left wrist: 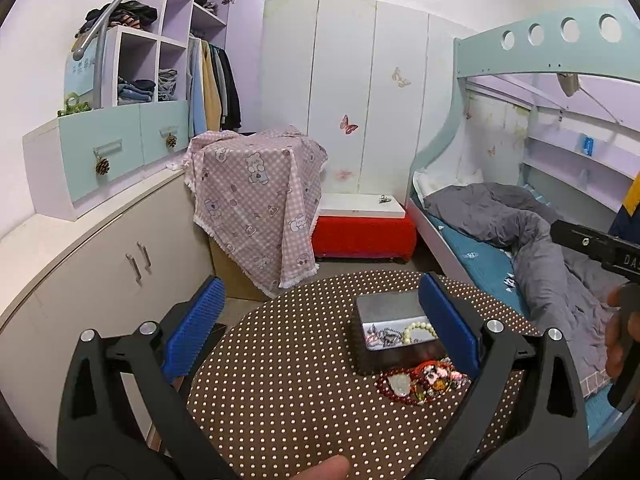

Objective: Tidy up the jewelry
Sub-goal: 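Withdraw both tools from the box and approach the remaining jewelry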

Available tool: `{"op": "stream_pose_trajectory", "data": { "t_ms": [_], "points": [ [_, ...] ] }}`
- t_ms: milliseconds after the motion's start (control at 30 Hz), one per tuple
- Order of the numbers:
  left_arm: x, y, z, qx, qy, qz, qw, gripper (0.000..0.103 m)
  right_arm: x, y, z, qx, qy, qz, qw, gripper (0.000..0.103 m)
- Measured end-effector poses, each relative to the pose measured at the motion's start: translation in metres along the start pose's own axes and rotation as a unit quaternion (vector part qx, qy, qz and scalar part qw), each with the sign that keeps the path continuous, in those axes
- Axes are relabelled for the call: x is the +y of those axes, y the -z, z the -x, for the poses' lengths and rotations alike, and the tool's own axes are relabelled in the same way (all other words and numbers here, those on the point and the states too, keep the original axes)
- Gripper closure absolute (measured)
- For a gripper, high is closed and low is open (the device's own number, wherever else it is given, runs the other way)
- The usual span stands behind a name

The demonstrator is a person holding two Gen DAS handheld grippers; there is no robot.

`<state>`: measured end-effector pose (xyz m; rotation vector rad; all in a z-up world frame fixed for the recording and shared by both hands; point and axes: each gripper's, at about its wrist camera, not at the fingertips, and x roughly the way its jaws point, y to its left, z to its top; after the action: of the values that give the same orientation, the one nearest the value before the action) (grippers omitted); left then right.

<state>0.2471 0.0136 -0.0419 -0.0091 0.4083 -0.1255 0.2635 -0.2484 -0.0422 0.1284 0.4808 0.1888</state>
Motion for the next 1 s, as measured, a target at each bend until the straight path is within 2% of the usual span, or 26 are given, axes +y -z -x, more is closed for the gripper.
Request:
{"op": "stream_pose_trajectory", "data": {
  "t_ms": [267, 600, 800, 1000],
  "points": [
    [-0.001, 0.025, -0.01, 0.031, -0.002, -0.004, 0.9995, 0.008, -0.014, 0.025, 0.001, 0.022, 0.017, -0.013, 1.0, 0.007],
    [-0.014, 0.064, -0.047, 0.096, 0.007, -0.019, 0.9952, 0.008, -0.027, 0.067, -0.026, 0.093, 0.019, -0.024, 0.995, 0.007],
    [-0.029, 0.093, -0.091, 0.157, 0.009, -0.038, 0.9868, 0.008, -0.029, 0.091, -0.049, 0.139, 0.022, -0.021, 0.99, 0.007],
    [-0.04, 0.111, -0.129, 0.202, 0.015, -0.058, 0.9776, 0.008, -0.035, 0.107, -0.065, 0.164, 0.018, -0.034, 0.986, 0.007]
  ]
}}
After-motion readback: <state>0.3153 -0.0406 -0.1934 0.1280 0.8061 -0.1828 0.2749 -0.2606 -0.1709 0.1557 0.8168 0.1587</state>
